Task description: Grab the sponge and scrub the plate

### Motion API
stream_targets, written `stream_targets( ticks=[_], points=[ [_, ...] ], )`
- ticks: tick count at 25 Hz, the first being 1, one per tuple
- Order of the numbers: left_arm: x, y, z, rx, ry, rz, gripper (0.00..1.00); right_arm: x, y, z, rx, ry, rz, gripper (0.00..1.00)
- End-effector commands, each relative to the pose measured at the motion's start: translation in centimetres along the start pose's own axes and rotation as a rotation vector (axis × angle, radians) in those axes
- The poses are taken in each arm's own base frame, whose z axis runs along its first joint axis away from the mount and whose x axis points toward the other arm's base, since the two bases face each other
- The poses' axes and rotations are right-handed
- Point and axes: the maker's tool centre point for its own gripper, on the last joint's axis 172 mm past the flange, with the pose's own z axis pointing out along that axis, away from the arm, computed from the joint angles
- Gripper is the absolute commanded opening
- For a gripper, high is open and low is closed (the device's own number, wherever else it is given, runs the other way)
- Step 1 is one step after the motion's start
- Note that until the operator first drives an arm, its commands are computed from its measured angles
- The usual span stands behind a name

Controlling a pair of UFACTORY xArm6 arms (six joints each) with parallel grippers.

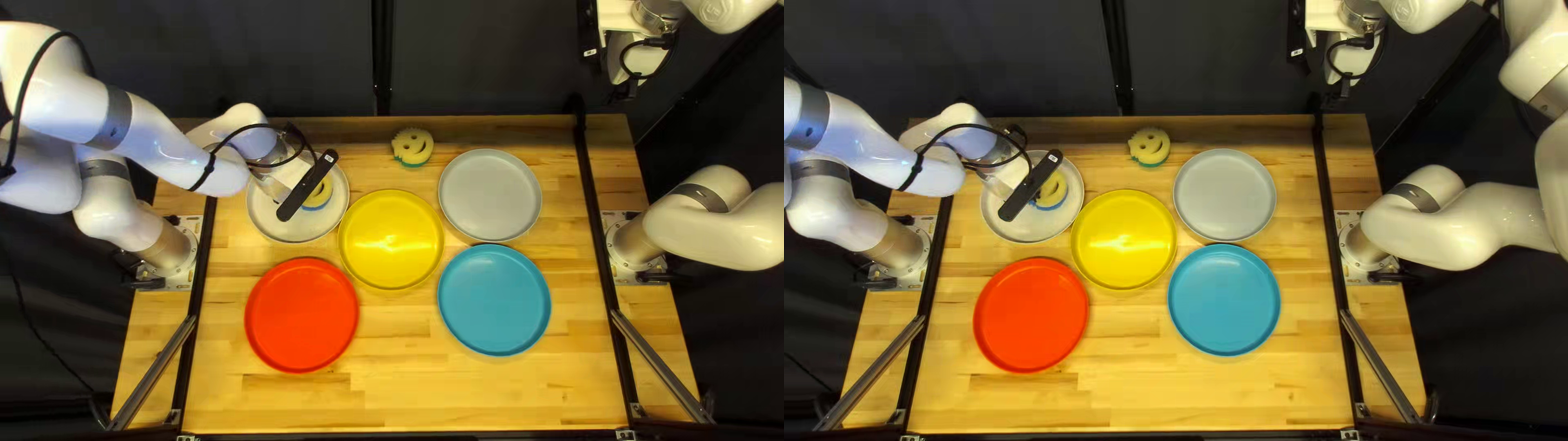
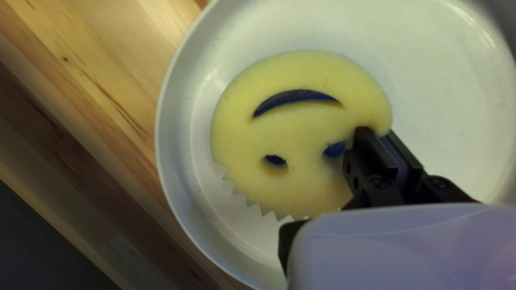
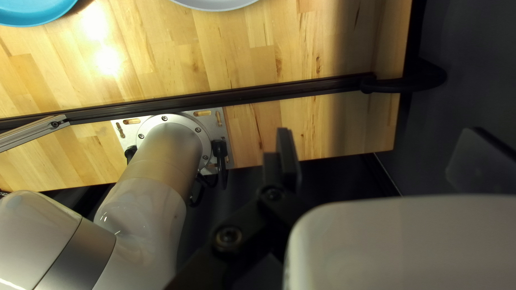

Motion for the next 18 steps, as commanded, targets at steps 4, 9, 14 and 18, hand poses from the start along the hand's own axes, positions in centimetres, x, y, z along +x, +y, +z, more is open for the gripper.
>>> stream_targets(
  ticks=[4, 9, 14, 18],
  points=[
    [-1.3, 3.4, -0.2, -0.012, -0.024, -0.012, 0.0, 0.0, 0.0, 0.0, 0.0, 0.0, 0.0, 1.0],
    [-0.5, 3.2, -0.4, -0.007, -0.024, -0.015, 0.0, 0.0, 0.0, 0.0, 0.0, 0.0, 0.0, 1.0],
    [1.5, 1.2, -0.2, 0.007, -0.014, -0.002, 0.0, 0.0, 0.0, 0.0, 0.0, 0.0, 0.0, 1.0],
    [3.5, -0.2, -1.2, 0.027, -0.006, 0.012, 0.0, 0.0, 0.0, 0.0, 0.0, 0.0, 0.0, 1.0]
  ],
)
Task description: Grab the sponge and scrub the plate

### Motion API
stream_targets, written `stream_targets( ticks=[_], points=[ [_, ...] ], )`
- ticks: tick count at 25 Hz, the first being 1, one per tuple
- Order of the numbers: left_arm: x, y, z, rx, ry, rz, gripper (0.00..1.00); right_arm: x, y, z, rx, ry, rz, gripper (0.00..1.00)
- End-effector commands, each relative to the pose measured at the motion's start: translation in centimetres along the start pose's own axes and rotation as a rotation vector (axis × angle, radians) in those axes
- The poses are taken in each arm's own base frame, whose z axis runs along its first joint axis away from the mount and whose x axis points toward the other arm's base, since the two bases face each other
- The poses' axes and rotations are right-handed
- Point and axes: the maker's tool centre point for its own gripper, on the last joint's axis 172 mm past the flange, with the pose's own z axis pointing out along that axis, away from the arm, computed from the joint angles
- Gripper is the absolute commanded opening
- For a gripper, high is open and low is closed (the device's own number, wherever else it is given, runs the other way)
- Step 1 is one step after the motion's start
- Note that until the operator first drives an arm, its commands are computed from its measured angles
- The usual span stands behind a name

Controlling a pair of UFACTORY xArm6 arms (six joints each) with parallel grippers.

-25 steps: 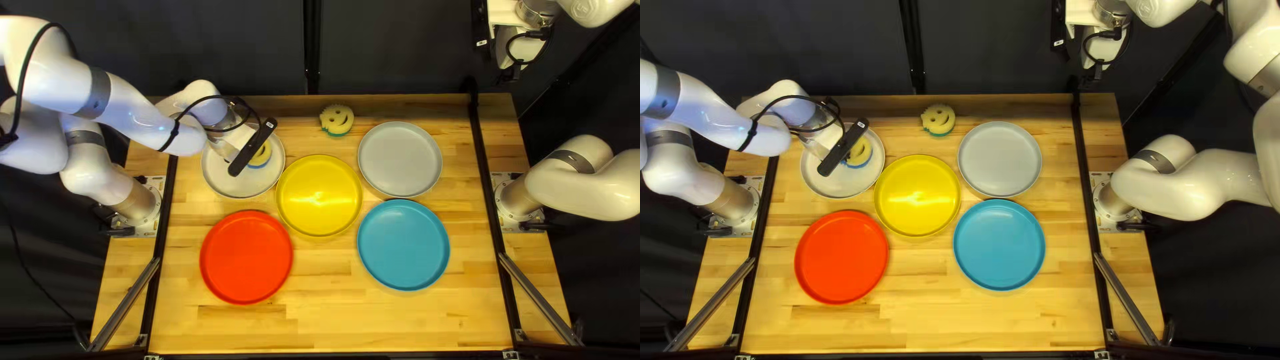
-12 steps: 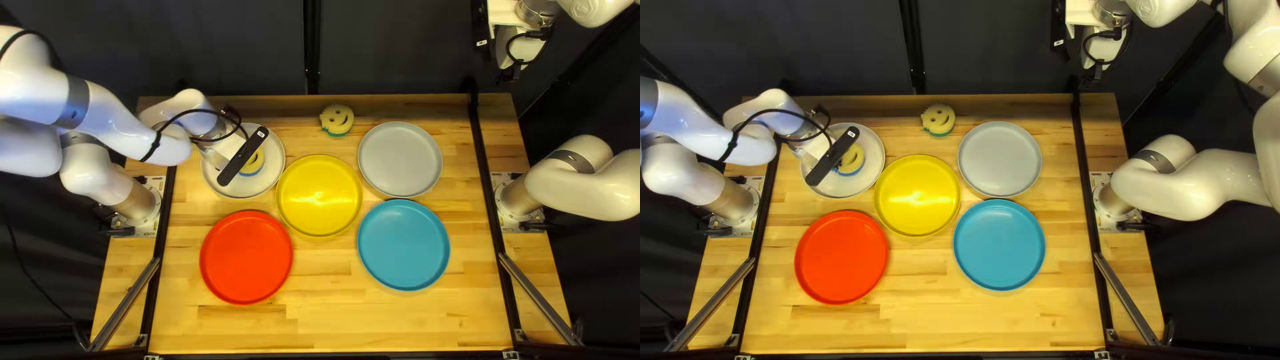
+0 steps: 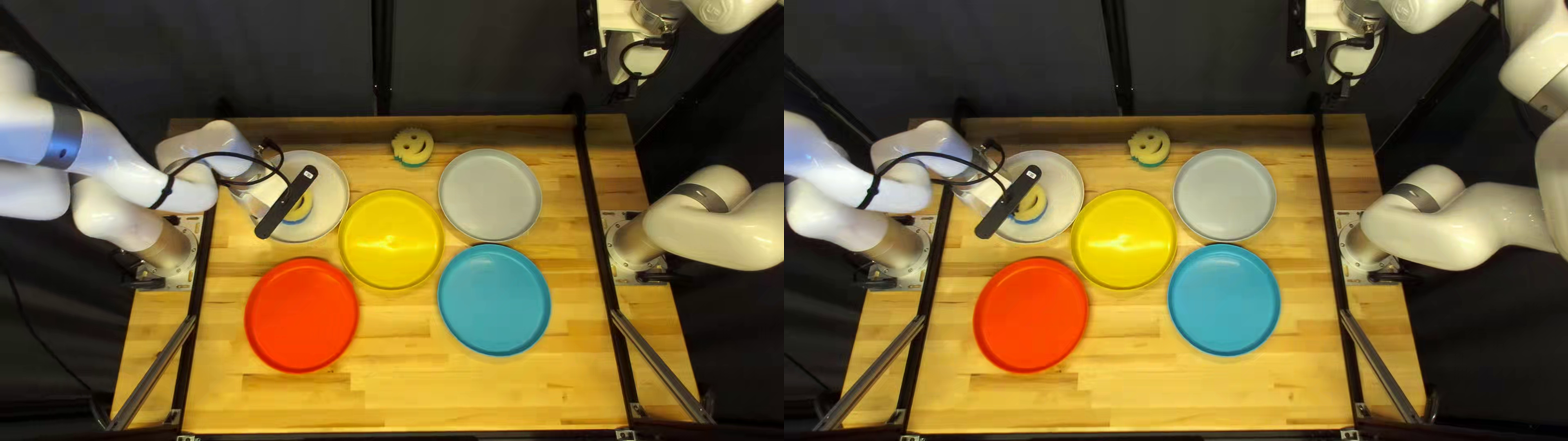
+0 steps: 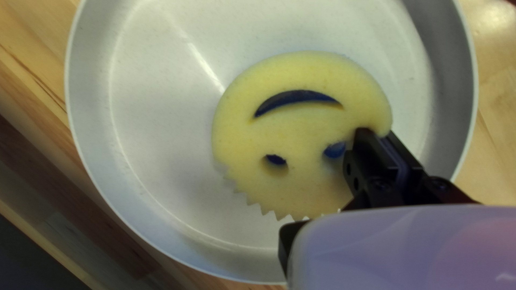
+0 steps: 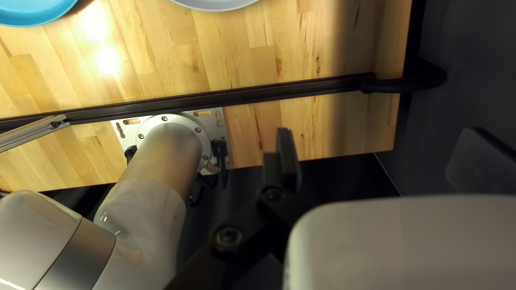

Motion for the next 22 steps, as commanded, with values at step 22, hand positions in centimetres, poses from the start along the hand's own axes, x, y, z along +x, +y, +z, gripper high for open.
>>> stream_targets(
  ticks=[22],
  points=[
    [17.7, 1.4, -0.8, 0.086, 0.077, 0.209, 0.0, 0.0, 0.0, 0.0, 0.0, 0.0, 0.0, 1.0]
  ],
)
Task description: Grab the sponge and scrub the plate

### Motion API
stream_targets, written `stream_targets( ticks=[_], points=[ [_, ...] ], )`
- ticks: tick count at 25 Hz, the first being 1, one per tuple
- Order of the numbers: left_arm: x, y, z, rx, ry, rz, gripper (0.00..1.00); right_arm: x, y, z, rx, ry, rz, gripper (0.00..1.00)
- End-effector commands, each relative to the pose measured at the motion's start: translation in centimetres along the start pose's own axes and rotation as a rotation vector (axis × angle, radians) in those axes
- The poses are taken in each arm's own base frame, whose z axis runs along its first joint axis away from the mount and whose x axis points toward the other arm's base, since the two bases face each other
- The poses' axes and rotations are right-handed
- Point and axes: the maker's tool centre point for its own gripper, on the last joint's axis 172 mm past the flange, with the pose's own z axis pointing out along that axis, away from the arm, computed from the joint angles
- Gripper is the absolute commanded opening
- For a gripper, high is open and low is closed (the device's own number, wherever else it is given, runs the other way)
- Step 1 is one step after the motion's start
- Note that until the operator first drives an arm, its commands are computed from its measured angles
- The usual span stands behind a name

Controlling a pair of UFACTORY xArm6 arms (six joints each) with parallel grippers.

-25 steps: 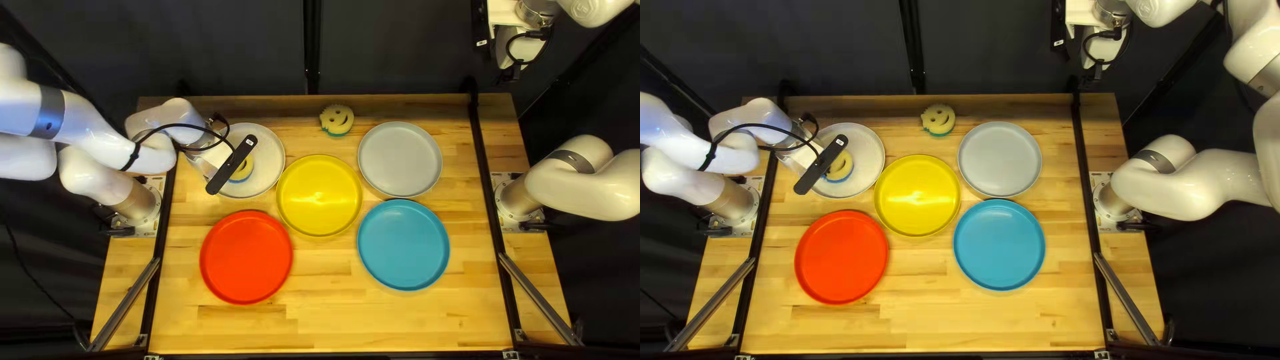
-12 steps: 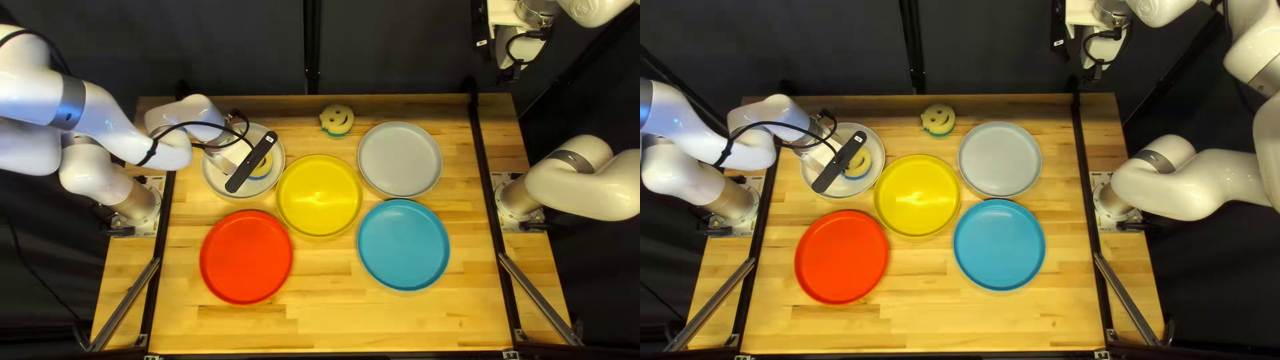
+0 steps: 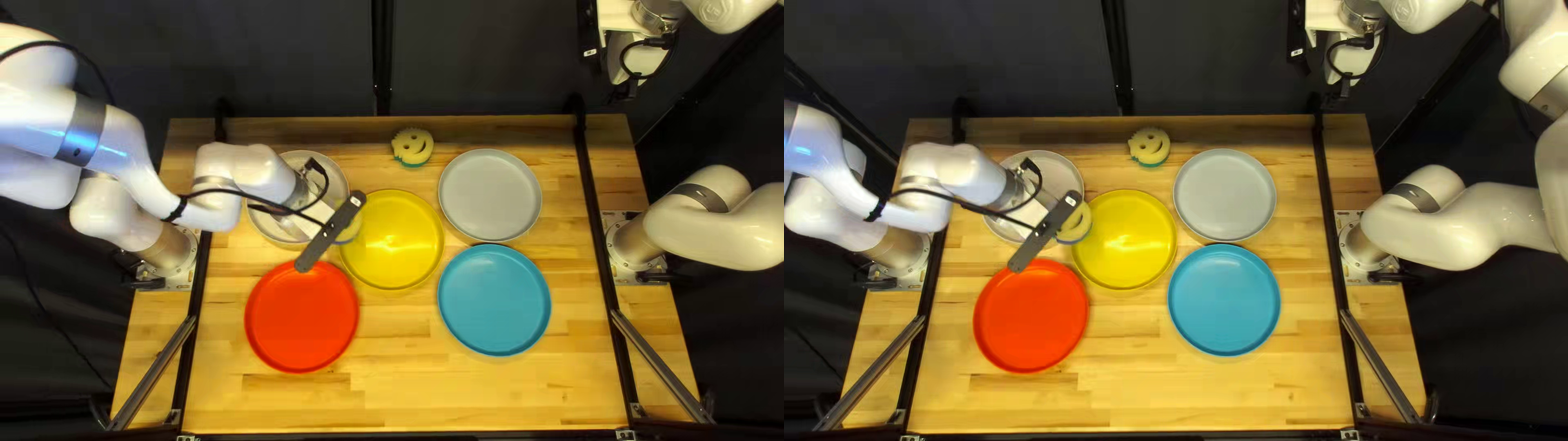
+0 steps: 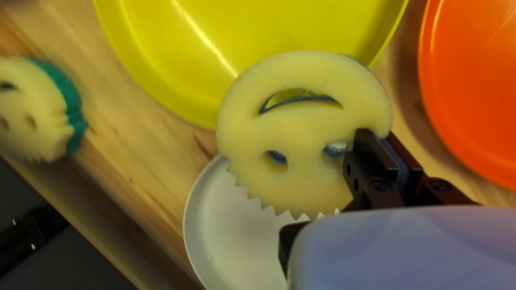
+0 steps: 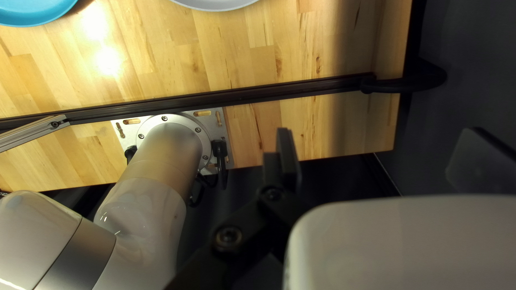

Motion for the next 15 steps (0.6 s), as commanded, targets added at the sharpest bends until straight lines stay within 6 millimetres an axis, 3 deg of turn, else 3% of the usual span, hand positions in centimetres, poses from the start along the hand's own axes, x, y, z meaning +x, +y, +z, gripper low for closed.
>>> stream_targets(
  ticks=[1, 8, 15],
  points=[
    [1.5, -0.6, 2.3, 0.001, 0.02, 0.059, 0.0, 0.0, 0.0, 0.0, 0.0, 0.0, 0.0, 1.0],
    [1.8, -2.1, 4.4, 0.017, 0.004, 0.161, 0.0, 0.0, 0.0, 0.0, 0.0, 0.0, 0.0, 1.0],
    [2.9, -2.6, 5.0, 0.031, -0.004, 0.217, 0.0, 0.0, 0.0, 0.0, 0.0, 0.0, 0.0, 1.0]
  ],
)
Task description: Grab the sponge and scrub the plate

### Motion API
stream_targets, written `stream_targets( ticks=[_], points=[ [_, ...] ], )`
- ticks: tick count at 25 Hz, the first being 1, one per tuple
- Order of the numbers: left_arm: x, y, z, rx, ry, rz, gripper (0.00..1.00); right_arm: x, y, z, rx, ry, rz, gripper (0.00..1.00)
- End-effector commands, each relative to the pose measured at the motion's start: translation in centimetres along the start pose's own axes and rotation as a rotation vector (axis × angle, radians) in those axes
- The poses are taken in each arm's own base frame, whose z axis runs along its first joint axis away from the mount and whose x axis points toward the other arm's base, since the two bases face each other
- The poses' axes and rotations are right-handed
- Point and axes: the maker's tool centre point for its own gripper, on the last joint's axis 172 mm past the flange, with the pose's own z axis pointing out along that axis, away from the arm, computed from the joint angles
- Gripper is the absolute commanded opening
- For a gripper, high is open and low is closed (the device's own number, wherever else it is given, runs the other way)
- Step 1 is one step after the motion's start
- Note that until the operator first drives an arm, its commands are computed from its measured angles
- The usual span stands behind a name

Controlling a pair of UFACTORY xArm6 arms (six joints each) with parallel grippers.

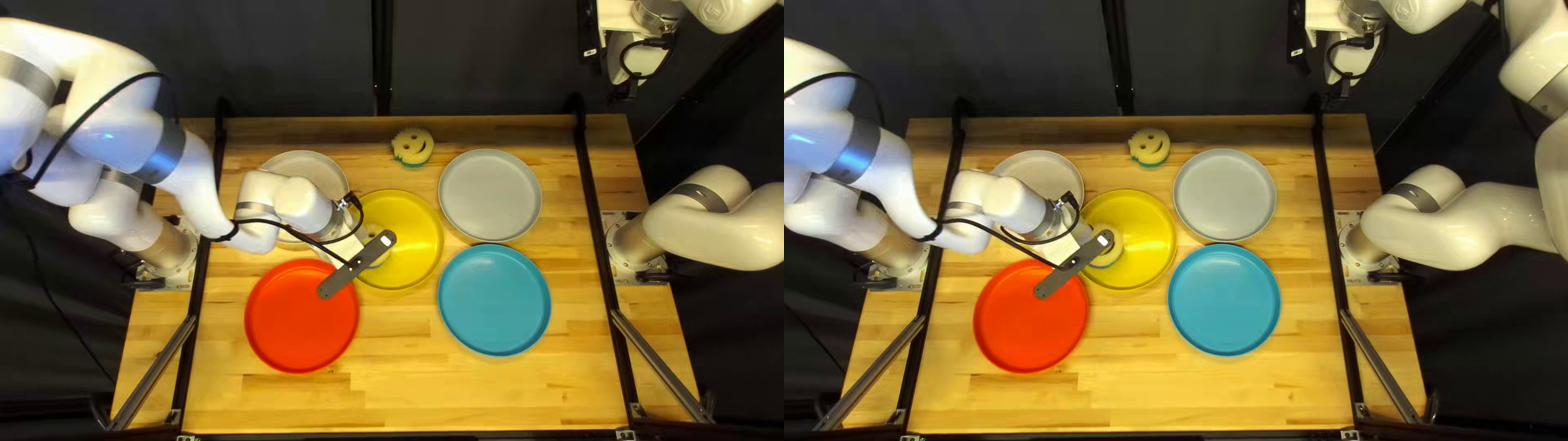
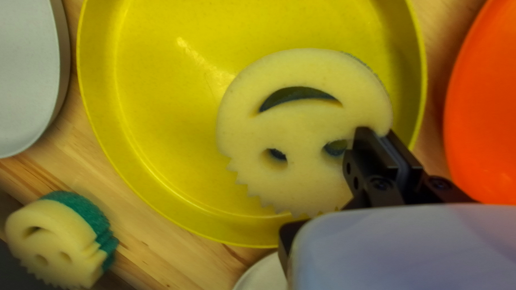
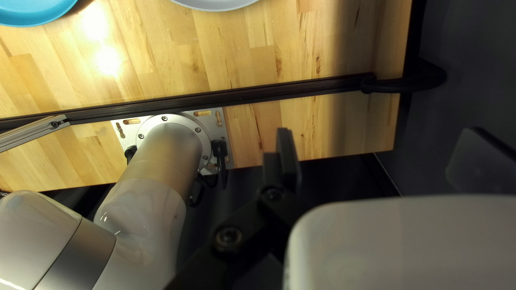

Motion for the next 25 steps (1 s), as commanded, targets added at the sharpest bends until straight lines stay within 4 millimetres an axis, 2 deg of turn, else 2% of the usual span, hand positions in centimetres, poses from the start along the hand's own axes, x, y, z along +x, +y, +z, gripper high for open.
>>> stream_targets(
  ticks=[1, 8, 14, 25],
  points=[
    [1.0, -0.8, 0.6, 0.007, -0.002, 0.03, 0.0, 0.0, 0.0, 0.0, 0.0, 0.0, 0.0, 1.0],
    [2.6, -2.7, 1.4, 0.01, 0.011, 0.085, 0.0, 0.0, 0.0, 0.0, 0.0, 0.0, 0.0, 1.0],
    [2.4, -2.0, 0.7, -0.01, 0.034, 0.089, 0.0, 0.0, 0.0, 0.0, 0.0, 0.0, 0.0, 1.0],
    [2.4, -2.0, 0.7, -0.01, 0.034, 0.089, 0.0, 0.0, 0.0, 0.0, 0.0, 0.0, 0.0, 1.0]
  ],
)
